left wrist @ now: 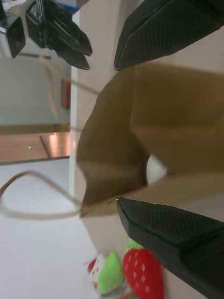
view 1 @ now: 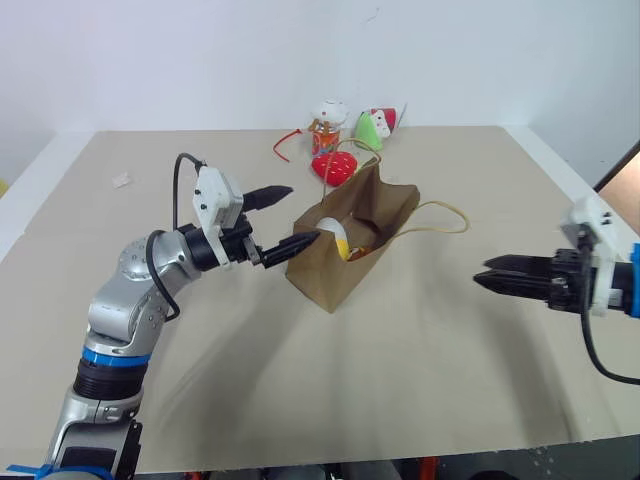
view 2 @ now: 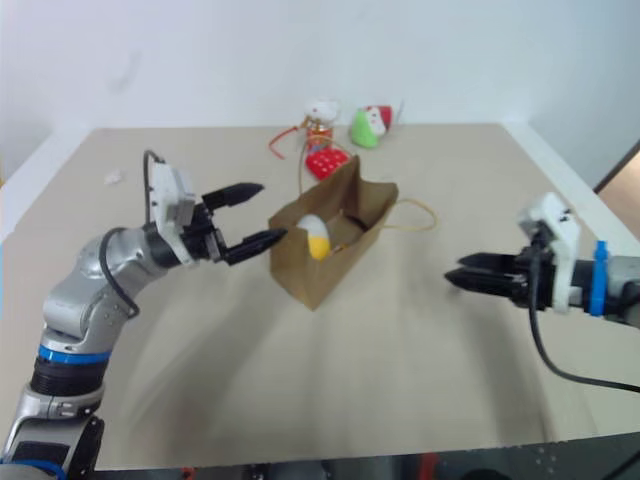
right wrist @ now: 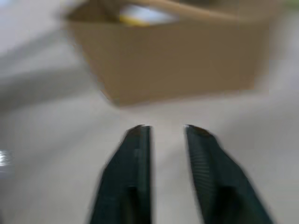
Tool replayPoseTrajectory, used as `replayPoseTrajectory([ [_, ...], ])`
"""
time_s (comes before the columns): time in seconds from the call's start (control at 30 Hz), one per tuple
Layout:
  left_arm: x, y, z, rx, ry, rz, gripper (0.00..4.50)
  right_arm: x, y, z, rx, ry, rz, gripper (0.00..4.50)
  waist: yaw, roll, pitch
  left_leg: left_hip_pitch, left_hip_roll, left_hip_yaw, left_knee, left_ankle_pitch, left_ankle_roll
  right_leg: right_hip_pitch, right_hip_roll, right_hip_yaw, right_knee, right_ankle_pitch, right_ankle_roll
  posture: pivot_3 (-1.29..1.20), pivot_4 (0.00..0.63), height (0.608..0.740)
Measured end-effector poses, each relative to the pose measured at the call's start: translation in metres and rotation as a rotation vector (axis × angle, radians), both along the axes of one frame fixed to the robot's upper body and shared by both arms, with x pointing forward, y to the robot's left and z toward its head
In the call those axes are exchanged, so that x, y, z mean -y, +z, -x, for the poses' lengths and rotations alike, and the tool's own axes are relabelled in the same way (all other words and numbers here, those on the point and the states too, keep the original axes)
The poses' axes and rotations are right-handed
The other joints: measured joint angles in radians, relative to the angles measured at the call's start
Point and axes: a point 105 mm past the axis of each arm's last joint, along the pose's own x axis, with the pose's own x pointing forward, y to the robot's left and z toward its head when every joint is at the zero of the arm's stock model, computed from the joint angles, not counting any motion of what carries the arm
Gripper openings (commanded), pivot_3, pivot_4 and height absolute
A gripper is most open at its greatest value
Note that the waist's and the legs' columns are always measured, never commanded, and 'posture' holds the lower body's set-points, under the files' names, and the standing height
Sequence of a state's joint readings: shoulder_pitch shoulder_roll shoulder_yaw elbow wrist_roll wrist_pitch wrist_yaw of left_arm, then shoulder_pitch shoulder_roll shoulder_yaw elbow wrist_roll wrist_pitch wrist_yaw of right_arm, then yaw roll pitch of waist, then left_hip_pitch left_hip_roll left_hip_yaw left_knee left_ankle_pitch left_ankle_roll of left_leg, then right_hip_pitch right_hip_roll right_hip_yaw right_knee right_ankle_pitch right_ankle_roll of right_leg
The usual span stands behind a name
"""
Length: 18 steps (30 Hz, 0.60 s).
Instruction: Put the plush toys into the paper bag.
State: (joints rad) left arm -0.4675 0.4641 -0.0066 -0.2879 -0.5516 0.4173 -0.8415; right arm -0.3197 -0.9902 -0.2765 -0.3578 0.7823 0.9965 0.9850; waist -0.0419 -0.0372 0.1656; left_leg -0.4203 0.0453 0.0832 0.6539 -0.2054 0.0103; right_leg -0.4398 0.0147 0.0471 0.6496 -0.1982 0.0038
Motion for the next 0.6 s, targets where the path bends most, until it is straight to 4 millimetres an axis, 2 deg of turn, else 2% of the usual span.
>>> replayPoseTrajectory([
  [0.2,0.001,-0.003,0.001,-0.009,0.018,0.012,4.5,-0.047,0.002,-0.009,0.061,0.077,-0.055,0.64,-0.001,0.0,0.0,-0.001,-0.001,0.001,0.0,0.001,0.0,0.0,-0.001,0.001,0.0,0.0,0.0,0.0,0.15,0.74],
  [0.33,-0.003,-0.011,-0.004,-0.018,0.109,0.043,4.5,-0.07,-0.01,-0.019,0.08,0.079,-0.042,0.64,0.001,-0.001,0.0,-0.004,-0.003,0.001,0.0,0.0,0.0,-0.002,-0.003,0.002,-0.001,0.001,0.004,0.0,0.15,0.74],
  [0.6,-0.002,-0.023,0.002,-0.083,0.085,0.03,4.5,-0.086,-0.012,-0.021,0.1,0.109,-0.05,0.64,0.006,-0.001,0.0,-0.004,-0.002,0.0,0.0,-0.002,0.0,-0.002,-0.002,0.001,-0.001,-0.001,0.001,0.0,0.15,0.74],
])
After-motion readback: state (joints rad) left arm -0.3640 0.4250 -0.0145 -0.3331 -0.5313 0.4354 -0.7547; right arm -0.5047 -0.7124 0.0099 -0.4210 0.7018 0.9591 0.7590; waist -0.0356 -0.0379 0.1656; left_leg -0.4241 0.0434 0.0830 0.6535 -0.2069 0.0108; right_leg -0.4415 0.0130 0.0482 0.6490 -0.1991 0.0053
